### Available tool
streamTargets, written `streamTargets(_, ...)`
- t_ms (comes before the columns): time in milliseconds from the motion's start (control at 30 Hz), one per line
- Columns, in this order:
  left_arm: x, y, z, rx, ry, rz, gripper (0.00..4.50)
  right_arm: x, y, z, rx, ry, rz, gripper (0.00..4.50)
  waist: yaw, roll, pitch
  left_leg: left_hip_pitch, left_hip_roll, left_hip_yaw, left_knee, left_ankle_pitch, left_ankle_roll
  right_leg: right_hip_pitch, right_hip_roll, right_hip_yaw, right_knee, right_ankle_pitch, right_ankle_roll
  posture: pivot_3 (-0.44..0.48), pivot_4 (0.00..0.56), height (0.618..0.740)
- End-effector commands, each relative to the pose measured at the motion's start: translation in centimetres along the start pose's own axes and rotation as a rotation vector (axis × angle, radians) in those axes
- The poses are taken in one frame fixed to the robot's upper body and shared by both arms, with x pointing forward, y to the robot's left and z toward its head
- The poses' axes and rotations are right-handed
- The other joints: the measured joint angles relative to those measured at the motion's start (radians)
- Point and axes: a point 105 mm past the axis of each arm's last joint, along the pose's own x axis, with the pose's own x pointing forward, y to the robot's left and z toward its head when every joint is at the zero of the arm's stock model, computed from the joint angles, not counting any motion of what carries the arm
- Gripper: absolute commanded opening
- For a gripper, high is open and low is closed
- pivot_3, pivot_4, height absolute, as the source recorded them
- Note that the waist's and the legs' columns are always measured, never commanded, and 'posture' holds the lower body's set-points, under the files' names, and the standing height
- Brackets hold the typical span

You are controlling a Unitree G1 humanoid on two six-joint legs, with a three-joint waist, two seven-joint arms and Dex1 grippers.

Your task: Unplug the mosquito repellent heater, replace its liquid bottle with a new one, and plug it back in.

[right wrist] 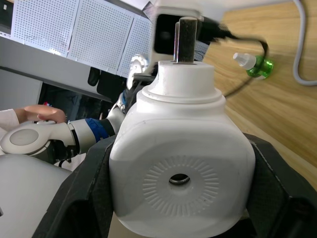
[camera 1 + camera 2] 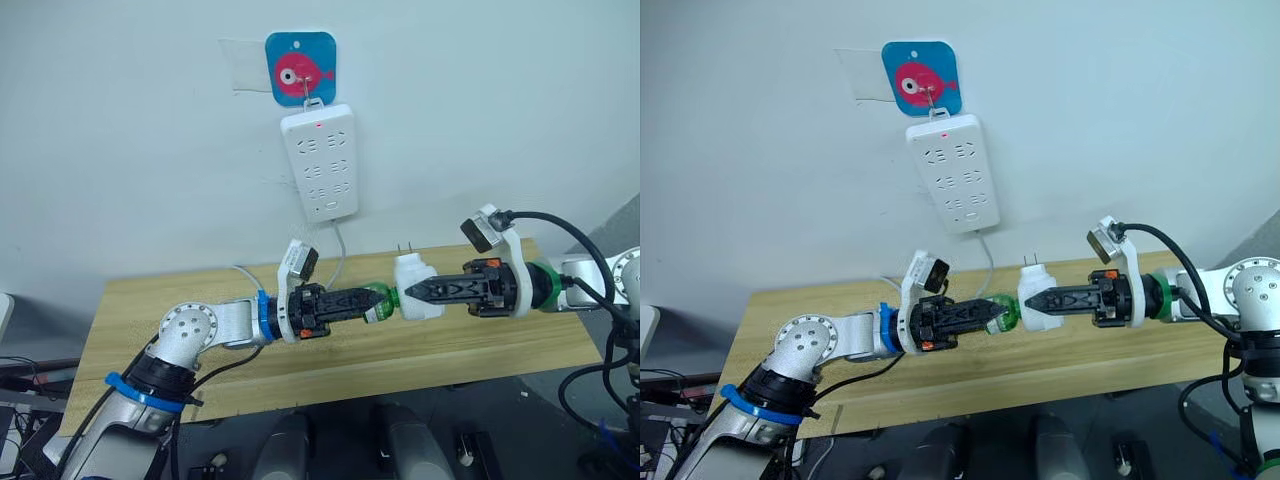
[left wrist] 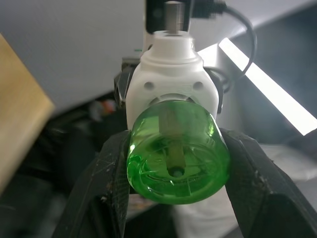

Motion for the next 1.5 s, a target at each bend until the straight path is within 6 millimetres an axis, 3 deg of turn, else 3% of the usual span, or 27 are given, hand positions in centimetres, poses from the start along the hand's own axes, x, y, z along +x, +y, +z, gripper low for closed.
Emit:
streamTargets(33, -1.4, -1.8, 1.5, -0.003, -0.048, -0.043, 2.24, -0.2, 1.2, -0.9, -0.007, 0.042, 0.036, 2.99, 0.0, 0.0, 0.0, 0.0, 0.0, 0.0, 0.0, 0.0, 0.0, 0.0, 0.0, 0.0, 0.0, 0.0, -0.001, -0.076, 0.216, 0.74)
streamTargets(533, -3.6, -1.6, 0.7, -0.011, -0.079, 0.026, 2.24, -2.2, -0.3, 0.1, 0.036, -0.052, -0.042, 2.99, 0.008, 0.0, 0.0, 0.0, -0.001, 0.008, -0.001, 0.0, 0.0, -0.001, -0.003, 0.003, -0.001, 0.002, -0.005, -0.058, 0.219, 0.74)
streamTargets(633, -4.1, -1.7, 1.0, 0.026, -0.101, 0.057, 2.24, -3.6, -2.8, 0.8, 0.072, -0.105, -0.177, 2.99, 0.009, 0.0, 0.0, 0.0, -0.001, 0.009, 0.0, 0.0, 0.0, -0.001, -0.003, 0.003, -0.001, 0.002, -0.005, -0.056, 0.221, 0.74)
streamTargets(767, -4.3, -1.7, 1.5, 0.096, -0.136, 0.091, 2.24, -5.9, -8.8, -0.7, 0.023, -0.025, -0.585, 2.99, 0.009, 0.0, 0.0, 0.0, -0.002, 0.012, -0.001, 0.0, 0.0, -0.001, -0.004, 0.003, -0.002, 0.002, -0.005, -0.047, 0.23, 0.74)
streamTargets(867, -4.1, -1.5, 1.4, 0.113, -0.159, 0.098, 2.24, -9.0, -14.1, -1.7, -0.041, 0.054, -0.921, 2.99, 0.009, 0.0, 0.0, 0.0, -0.002, 0.013, -0.001, 0.0, -0.001, -0.002, -0.005, 0.003, -0.002, 0.0, -0.001, -0.026, 0.238, 0.74)
streamTargets(933, -3.9, -1.5, 0.8, 0.119, -0.152, 0.1, 2.24, -10.7, -16.1, -1.9, -0.067, 0.088, -1.048, 2.99, 0.01, -0.001, 0.0, 0.0, -0.002, 0.013, -0.001, 0.0, -0.001, -0.002, -0.006, 0.003, -0.001, 0.0, -0.001, -0.008, 0.246, 0.74)
streamTargets(1200, -4.0, -1.5, -0.6, 0.124, -0.178, 0.126, 2.24, -15.7, -20.8, -3.0, -0.071, 0.219, -1.343, 2.99, 0.012, -0.002, 0.004, 0.0, -0.003, 0.013, -0.001, 0.0, -0.001, -0.003, -0.011, 0.004, -0.001, 0.002, -0.005, 0.05, 0.266, 0.74)
streamTargets(1367, -4.4, -1.7, -1.0, 0.127, -0.186, 0.14, 2.24, -17.2, -21.7, -3.4, -0.034, 0.23, -1.389, 2.99, 0.016, -0.004, 0.005, 0.001, -0.004, 0.012, -0.001, 0.0, 0.0, -0.002, -0.012, 0.004, -0.001, 0.002, -0.005, 0.072, 0.272, 0.74)
streamTargets(1500, -4.5, -1.8, -1.2, 0.123, -0.196, 0.142, 2.24, -17.0, -21.9, -3.6, -0.013, 0.233, -1.349, 2.99, 0.019, -0.006, 0.007, 0.001, -0.003, 0.011, -0.001, 0.0, 0.0, -0.001, -0.012, 0.004, -0.002, 0.002, -0.006, 0.076, 0.273, 0.74)
